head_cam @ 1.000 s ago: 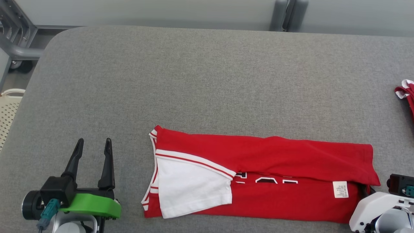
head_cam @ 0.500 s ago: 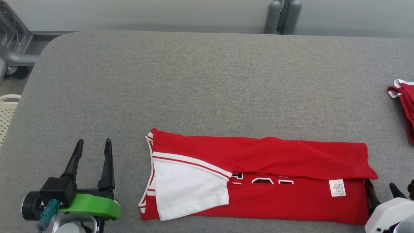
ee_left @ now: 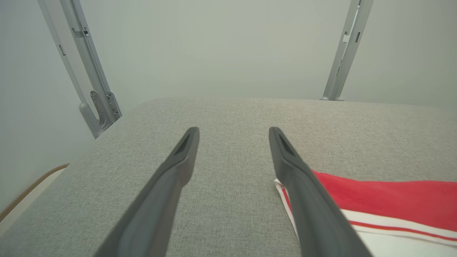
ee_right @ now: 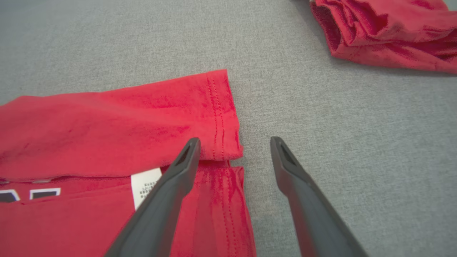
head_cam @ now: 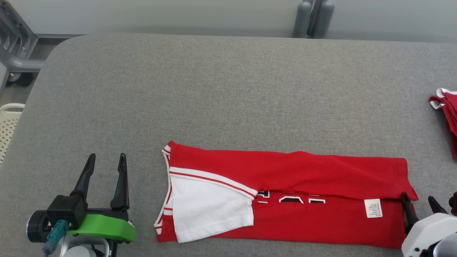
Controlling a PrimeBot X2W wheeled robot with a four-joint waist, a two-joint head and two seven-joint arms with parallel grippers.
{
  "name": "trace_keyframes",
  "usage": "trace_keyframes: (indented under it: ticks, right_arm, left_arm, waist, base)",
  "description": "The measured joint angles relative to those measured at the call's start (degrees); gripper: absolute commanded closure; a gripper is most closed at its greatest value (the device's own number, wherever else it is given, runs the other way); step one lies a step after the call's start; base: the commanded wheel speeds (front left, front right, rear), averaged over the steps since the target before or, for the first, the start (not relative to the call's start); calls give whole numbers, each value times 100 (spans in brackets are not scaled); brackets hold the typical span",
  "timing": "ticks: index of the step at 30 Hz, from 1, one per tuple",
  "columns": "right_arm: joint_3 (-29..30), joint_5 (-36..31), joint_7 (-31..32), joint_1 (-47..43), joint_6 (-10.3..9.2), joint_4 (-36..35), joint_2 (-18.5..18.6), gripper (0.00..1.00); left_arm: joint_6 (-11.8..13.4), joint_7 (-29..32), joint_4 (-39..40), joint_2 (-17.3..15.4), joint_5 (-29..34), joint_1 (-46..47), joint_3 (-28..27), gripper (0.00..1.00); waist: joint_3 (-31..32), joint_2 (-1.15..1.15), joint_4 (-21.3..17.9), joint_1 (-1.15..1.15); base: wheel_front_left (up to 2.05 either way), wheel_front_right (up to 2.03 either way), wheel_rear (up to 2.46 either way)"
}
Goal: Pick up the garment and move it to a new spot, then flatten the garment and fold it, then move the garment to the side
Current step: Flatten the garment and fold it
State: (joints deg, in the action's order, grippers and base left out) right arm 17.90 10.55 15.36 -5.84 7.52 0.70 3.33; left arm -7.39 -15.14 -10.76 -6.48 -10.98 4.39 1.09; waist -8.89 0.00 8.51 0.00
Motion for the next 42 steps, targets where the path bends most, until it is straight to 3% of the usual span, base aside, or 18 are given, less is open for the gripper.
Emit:
trace_keyframes:
  ticks: [17,18,20,21,31,42]
  right_arm:
    - [-182,-15,-53,343,0,829,-37,0]
    - [-209,-15,-22,360,-3,853,-30,7]
    - [-226,-11,-14,380,-4,878,-29,64]
    - [-246,-1,7,382,-4,901,-26,100]
    - [-141,-75,-64,475,7,955,-64,100]
    - [716,-371,56,476,4,401,-44,100]
  left_arm:
    - [0,0,29,-15,-8,35,11,0]
    - [0,0,27,-14,-8,37,11,0]
    - [0,0,23,-12,-8,40,11,0]
    - [0,0,21,-11,-8,41,9,0]
    - [0,0,3,-2,-9,51,-3,0]
    - [0,0,34,5,-10,49,-10,0]
  waist:
    - [-249,0,167,0]
    - [-253,0,173,0]
    - [-257,0,179,0]
    - [-256,0,180,0]
    - [-211,0,133,0]
    - [-150,0,40,0]
  base:
    - [0,0,0]
    - [0,0,0]
    - [0,0,0]
    - [0,0,0]
    - [0,0,0]
    - [0,0,0]
